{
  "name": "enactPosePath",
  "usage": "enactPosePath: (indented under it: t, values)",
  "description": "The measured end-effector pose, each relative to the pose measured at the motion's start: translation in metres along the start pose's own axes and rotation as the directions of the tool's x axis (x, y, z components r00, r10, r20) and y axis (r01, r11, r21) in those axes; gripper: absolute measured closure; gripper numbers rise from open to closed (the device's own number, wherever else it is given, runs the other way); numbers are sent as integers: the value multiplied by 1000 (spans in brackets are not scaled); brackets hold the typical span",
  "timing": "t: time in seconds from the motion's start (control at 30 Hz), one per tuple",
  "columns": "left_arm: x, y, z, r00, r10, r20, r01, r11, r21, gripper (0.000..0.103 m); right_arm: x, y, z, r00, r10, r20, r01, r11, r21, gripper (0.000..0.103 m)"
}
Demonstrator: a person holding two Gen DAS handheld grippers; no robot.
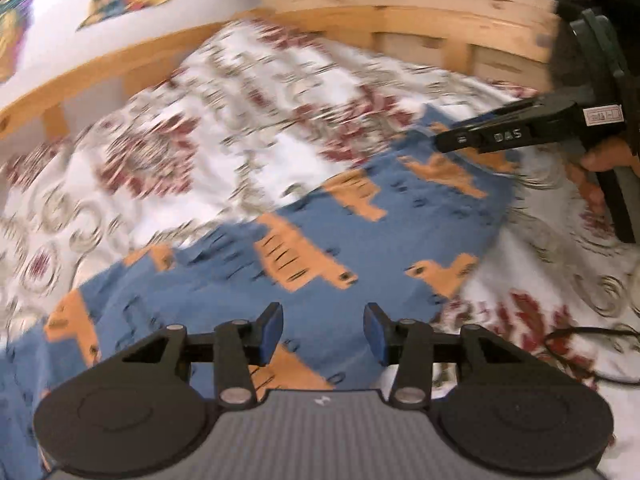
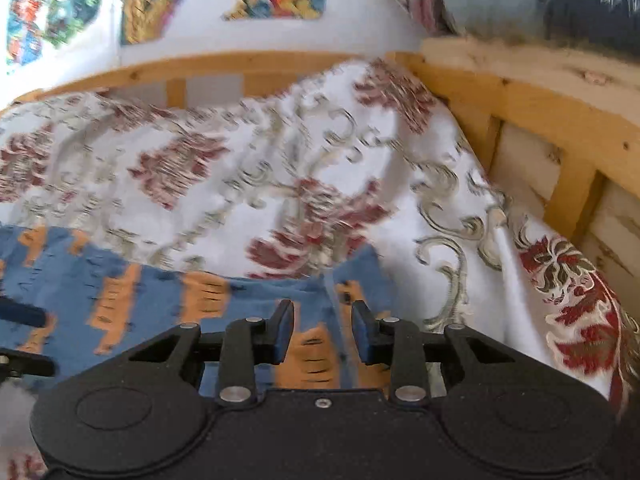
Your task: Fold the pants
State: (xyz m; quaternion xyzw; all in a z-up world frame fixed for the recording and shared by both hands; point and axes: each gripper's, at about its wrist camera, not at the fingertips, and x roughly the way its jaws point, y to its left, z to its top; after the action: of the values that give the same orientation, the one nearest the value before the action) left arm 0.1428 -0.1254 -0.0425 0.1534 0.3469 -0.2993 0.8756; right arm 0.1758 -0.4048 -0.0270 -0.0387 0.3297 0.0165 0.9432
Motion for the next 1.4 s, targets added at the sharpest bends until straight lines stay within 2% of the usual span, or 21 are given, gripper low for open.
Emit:
enactPosePath:
  t: [0.07,0.13,0.23,0.3,0.37,0.47,0.57,0.63,0.7,0.87,0.97,1.0,1.03,1.1,1.2,1.27,1.4]
  values:
    - [2,4,-9,1000,21,-19,-21,999,-34,53,5,-8,-3,1000,-3,-5,3,1000,5,81]
    - [3,5,-17,999,32,-28,-33,999,-35,51,3,-8,-5,1000,12,-2,-12,1000,12,79]
    - [-5,10,-21,999,28,-30,-30,999,-43,49,-10,4,-1,999,47,21,-46,999,-16,64]
    - [-15,17,-21,1000,22,-21,-23,999,-47,44,-16,17,9,993,119,21,-117,991,-58,57]
    - [-29,29,-22,1000,28,-7,-28,999,-42,39,-15,31,24,976,219,13,-217,972,-92,45]
    - [-46,53,-25,997,80,6,-80,996,-42,33,2,60,55,926,377,-26,-378,919,-109,36]
    - [-53,84,-28,989,148,10,-147,988,-55,33,33,93,84,848,520,-106,-529,844,-88,35]
    - [-55,107,-27,985,173,8,-171,982,-83,33,57,114,99,799,579,-160,-594,801,-69,35]
    - [-56,128,-24,983,182,12,-180,980,-86,31,77,133,109,764,610,-209,-634,770,-72,36]
    - [-43,153,-11,985,171,22,-172,985,16,26,113,164,119,682,661,-314,-713,696,-86,38]
    - [-24,156,-5,987,161,16,-162,984,80,26,127,172,126,659,669,-343,-726,686,-57,37]
    - [-18,156,-4,988,155,13,-156,983,100,31,131,172,128,649,676,-350,-730,682,-36,37]
    - [-11,155,-5,989,146,0,-144,982,118,53,134,172,130,637,683,-357,-734,679,-9,37]
    - [1,151,-9,991,123,-52,-113,982,153,83,142,172,135,618,690,-377,-733,679,40,37]
    - [8,142,-22,992,104,-78,-88,978,191,97,149,175,140,566,711,-416,-738,662,127,37]
    - [7,135,-31,991,118,-69,-101,972,215,98,151,181,140,539,716,-444,-737,656,163,38]
    - [-2,122,-44,986,166,-14,-156,949,273,98,154,197,143,448,741,-500,-747,618,245,49]
